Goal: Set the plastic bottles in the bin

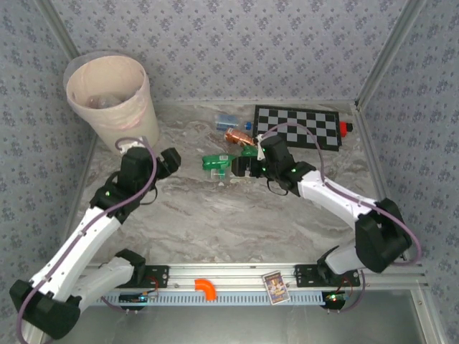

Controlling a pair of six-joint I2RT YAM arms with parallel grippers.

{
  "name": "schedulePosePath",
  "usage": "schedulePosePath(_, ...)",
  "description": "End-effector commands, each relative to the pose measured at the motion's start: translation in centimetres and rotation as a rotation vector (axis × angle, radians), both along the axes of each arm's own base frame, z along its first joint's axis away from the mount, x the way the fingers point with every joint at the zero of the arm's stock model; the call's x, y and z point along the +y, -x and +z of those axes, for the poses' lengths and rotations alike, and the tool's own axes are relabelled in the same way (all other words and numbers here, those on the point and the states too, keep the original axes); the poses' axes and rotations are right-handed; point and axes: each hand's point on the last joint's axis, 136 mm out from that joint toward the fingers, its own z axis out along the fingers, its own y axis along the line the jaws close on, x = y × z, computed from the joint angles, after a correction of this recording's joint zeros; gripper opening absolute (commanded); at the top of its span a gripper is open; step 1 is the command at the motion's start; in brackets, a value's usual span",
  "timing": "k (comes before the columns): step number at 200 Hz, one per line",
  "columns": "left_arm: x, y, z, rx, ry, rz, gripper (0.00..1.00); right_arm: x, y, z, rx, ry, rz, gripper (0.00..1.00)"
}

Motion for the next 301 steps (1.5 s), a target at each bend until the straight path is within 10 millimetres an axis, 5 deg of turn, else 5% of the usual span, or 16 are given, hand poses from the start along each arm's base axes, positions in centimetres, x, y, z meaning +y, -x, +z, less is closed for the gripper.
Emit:
schedulePosePath(1,0.0,1.2,-0.7,-0.035,0.020,0.005,0.91,1.4,-1.4,0.4,0.003,-0.006,0.059,0.99)
schedulePosePath(39,-0.4,4.0,-3.8,0.009,0.038,-0.036,0.91,2.0,-3.8,-1.9,0.078,0.032,0.077,0.99)
schedulePosePath(101,0.1,6.1,-4.9,0.019,0.042,-0.057,0.91,2.8,-5.7,-5.8,0.162,0.099,0.111,0.99)
schedulePosePath(140,0.5,6.5,-5.2,0.016,0.047,-0.043,0.91,3.7,-4.7,-7.2,0.182,0.126,0.164,0.99)
schedulePosePath(244,1.7,7.1,-5.4,0.012,0.064,0.006,0.92,5.6,1.0,-7.1,0.158,0.156,0.318,1.00)
schedulePosePath(262,1.8,7.2,-5.4,0.016,0.067,0.007,0.92,5.0,2.3,-9.5,0.181,0.231,0.334,1.00)
schedulePosePath(301,2.0,7.5,-5.6,0.030,0.065,0.012,0.97,4.8,3.1,-10.8,0.145,0.341,0.351,0.99)
